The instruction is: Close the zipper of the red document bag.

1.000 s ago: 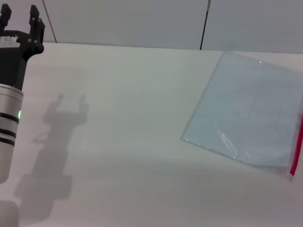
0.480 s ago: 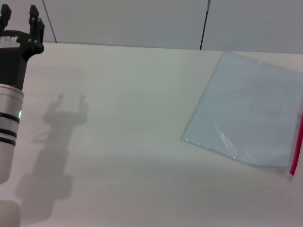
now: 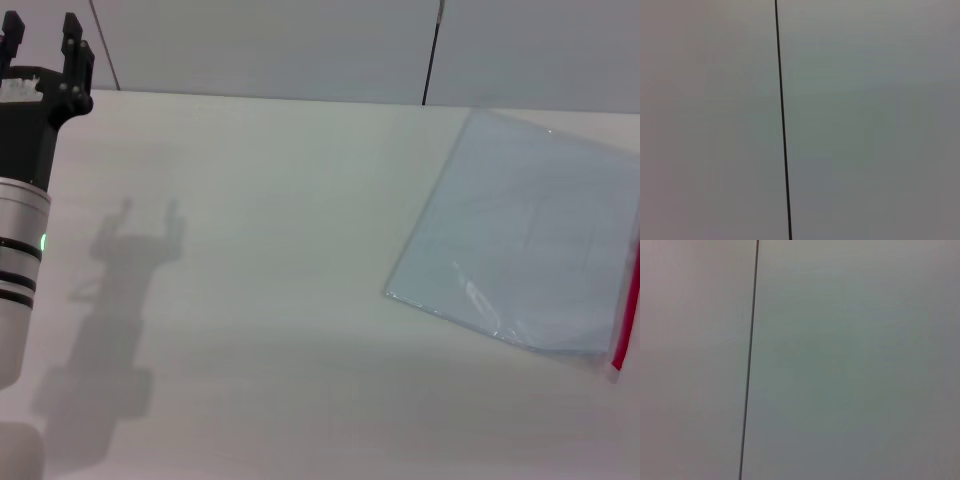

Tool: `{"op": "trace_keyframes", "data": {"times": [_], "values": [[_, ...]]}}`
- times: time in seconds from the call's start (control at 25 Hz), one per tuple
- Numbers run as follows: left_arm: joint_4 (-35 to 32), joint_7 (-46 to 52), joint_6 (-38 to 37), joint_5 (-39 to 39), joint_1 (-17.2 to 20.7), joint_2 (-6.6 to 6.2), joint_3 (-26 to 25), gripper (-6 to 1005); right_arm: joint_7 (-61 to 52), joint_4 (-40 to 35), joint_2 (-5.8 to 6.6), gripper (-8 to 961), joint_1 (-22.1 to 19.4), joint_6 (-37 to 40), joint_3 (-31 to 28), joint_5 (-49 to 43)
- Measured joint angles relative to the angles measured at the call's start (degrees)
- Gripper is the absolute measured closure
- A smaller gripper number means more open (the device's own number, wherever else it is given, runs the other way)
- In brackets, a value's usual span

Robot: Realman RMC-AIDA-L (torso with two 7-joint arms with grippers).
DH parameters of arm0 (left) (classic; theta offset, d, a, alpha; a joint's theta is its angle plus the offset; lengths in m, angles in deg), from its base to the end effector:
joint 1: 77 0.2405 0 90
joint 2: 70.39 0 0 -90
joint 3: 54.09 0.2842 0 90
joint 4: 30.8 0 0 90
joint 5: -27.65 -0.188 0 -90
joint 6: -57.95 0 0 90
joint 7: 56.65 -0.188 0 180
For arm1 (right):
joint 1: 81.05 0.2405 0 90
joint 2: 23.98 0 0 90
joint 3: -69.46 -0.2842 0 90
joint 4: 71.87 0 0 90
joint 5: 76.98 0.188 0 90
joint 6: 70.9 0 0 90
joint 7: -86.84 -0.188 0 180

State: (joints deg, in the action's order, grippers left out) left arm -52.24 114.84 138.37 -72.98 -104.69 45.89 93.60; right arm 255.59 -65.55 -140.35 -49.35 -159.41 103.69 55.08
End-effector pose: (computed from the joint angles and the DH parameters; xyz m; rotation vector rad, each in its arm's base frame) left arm -0.2795 0.3882 0.0323 -1.3261 -0.3191 -0.8256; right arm 0.2848 0.3802 0.0296 -1.5466 0.2699 0.9225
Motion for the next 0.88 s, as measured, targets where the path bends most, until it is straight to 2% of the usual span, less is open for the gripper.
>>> {"op": "trace_keyframes", "data": {"times": [0.88], "values": [[-0.32, -0.02, -0.22, -0.14, 0.21, 0.00, 0.23, 426, 0.00, 0.00, -0.07, 69, -0.24, 0.09, -0.14, 0.30]]}}
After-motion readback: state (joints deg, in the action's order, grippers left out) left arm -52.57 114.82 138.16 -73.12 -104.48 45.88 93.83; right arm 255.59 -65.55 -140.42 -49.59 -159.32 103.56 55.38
